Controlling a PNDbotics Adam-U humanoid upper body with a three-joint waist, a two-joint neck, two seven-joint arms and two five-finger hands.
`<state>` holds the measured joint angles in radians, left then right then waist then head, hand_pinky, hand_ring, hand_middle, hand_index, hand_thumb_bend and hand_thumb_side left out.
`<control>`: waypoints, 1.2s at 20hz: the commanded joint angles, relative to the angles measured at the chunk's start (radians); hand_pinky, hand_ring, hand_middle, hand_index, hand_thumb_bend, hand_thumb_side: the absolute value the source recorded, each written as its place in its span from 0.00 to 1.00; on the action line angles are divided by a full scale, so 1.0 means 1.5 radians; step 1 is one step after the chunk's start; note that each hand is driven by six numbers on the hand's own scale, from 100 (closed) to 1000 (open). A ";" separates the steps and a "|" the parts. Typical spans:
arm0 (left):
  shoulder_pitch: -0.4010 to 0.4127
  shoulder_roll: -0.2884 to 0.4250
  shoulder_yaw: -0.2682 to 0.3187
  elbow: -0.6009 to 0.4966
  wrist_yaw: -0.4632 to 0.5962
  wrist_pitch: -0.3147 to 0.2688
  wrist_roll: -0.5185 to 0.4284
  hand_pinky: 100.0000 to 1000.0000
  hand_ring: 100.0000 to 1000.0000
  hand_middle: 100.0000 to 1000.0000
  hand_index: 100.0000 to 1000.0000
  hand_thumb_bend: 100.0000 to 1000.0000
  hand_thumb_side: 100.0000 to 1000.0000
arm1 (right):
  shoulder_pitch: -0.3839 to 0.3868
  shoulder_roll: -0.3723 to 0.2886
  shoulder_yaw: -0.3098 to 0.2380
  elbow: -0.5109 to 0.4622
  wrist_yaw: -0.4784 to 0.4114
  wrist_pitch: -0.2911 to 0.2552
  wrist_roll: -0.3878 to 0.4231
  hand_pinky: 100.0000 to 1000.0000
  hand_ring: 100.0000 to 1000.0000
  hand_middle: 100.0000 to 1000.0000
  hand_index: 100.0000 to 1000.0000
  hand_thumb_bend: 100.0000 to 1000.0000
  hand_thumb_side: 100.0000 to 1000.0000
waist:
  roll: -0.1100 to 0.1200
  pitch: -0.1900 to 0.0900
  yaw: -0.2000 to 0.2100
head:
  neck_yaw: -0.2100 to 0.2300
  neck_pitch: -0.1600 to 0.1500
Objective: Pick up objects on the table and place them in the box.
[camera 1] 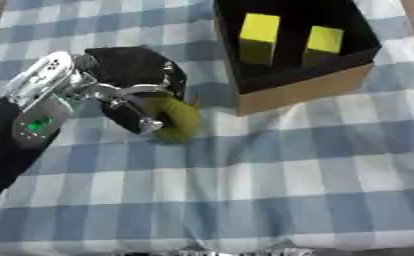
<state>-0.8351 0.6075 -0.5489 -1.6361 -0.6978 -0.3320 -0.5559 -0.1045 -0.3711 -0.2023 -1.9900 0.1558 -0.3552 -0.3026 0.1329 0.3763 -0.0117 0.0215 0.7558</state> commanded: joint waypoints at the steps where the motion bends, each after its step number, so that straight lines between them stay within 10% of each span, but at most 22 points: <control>1: -0.008 0.028 0.022 -0.031 0.013 -0.003 0.008 0.69 0.65 0.54 0.47 0.00 0.15 | 0.001 -0.008 -0.004 -0.007 0.001 -0.002 -0.002 0.92 1.00 0.33 0.87 0.00 0.41 | -0.007 -0.007 0.002 | 0.008 0.003; 13: -0.070 0.042 0.099 -0.105 0.088 0.018 0.044 0.70 0.65 0.54 0.48 0.00 0.17 | 0.008 -0.017 -0.007 -0.007 0.004 -0.007 -0.011 0.92 1.00 0.33 0.87 0.00 0.41 | -0.005 -0.018 0.006 | -0.022 -0.005; 24: -0.259 -0.100 0.155 0.164 0.137 -0.039 0.065 0.71 0.65 0.54 0.49 0.00 0.18 | 0.003 -0.030 -0.003 -0.007 -0.005 -0.011 -0.009 0.92 1.00 0.34 0.87 0.00 0.41 | 0.003 -0.028 -0.011 | 0.020 -0.016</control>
<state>-1.1964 0.4673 -0.3462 -1.4277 -0.4888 -0.3749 -0.4682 -0.0937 -0.3873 -0.2026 -1.9900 0.1545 -0.3692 -0.3173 0.1332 0.3729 -0.0288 0.0365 0.7456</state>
